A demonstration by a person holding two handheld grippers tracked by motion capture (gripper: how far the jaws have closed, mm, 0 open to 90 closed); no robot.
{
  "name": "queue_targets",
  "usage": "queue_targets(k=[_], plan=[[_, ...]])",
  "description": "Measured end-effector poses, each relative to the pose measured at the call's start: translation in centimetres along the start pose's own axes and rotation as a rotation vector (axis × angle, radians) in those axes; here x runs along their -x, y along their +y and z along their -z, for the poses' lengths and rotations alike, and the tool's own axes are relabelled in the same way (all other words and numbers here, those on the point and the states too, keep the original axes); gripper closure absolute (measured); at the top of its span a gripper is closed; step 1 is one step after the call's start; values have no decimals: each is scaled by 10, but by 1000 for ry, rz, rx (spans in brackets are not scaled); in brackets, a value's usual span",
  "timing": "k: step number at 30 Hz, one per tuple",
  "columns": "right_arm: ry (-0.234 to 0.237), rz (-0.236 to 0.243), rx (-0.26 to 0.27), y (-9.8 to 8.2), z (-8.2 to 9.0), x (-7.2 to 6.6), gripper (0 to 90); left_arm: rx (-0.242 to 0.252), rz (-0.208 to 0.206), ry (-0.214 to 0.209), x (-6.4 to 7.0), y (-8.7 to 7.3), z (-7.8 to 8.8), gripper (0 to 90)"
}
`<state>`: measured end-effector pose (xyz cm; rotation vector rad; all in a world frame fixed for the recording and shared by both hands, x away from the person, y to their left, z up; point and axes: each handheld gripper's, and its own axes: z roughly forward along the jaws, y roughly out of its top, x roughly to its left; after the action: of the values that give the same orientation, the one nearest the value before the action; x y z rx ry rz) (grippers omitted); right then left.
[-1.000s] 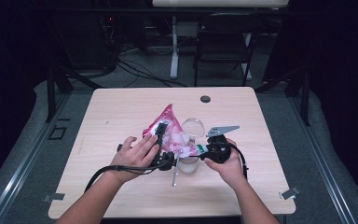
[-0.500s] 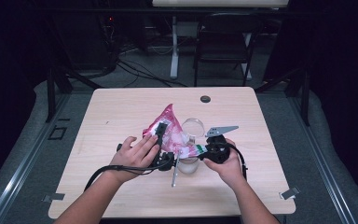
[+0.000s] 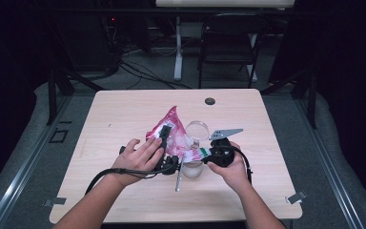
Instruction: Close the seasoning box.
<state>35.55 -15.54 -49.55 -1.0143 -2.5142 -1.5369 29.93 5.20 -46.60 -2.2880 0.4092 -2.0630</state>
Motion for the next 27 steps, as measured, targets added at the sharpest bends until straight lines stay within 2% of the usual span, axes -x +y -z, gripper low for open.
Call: queue_targets(k=[10,12,20,22,27], plan=[[1,1,3,0,-1,1,900,2,-15,-11,-3,1,-1,681],[0,2,1,0,-1,1,900,0,-13,-24,-3,1,-1,681],[3,0,3,0,-1,0,900,2,-35,-29,-6,1,-1,682],[3,1,2,0,-1,0,900,9,-33,-20,-6,2,-1,682],[1,0,1,0,-1,0,900,3,-28,-28,-6,2,-2,682]])
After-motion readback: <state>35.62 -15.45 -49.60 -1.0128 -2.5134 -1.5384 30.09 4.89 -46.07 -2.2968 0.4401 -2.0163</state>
